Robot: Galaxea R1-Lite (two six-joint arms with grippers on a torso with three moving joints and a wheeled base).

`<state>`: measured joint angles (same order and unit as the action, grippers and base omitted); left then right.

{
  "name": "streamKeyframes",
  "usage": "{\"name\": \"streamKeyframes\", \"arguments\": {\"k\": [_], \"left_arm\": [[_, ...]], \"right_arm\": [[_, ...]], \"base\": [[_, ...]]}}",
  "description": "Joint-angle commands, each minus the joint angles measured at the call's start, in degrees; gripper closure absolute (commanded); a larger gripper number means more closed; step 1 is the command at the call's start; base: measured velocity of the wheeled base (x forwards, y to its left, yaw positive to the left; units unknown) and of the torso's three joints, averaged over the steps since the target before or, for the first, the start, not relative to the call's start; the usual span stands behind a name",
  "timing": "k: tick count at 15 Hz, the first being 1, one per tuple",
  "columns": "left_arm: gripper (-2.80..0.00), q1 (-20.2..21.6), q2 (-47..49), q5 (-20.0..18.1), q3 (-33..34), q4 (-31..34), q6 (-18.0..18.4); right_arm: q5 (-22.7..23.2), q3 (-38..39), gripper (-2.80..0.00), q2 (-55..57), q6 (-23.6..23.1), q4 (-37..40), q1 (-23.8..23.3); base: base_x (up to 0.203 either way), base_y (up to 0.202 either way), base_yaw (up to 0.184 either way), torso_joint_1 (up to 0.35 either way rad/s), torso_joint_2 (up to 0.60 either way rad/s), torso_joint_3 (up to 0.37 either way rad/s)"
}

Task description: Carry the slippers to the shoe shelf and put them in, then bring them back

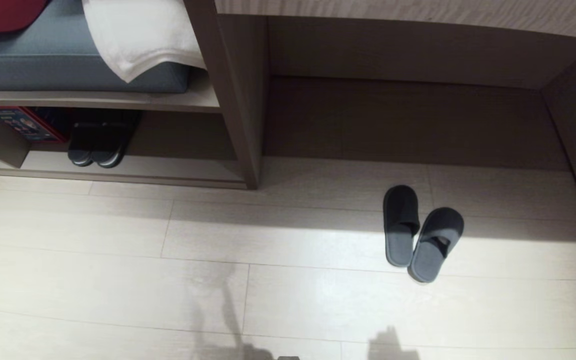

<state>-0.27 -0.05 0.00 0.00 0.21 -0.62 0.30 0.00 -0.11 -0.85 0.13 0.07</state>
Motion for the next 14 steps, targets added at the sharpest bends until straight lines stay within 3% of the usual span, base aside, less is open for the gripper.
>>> {"name": "streamKeyframes", "arguments": {"k": [1,14], "left_arm": [[0.00,0.00,0.05,0.00,0.09,-0.03,-0.08],[0.00,0.00,0.05,0.00,0.09,-0.03,-0.08]], "right_arm": [[0.05,0.09,0.00,-0.07,-0.03,-0.05,0.01],[0.05,0.09,0.00,-0.07,-0.03,0.04,0.01]], "base": [[0.000,0.000,0.000,-0.002,0.00,0.200],[0.000,0.000,0.000,0.002,0.00,0.203]]}}
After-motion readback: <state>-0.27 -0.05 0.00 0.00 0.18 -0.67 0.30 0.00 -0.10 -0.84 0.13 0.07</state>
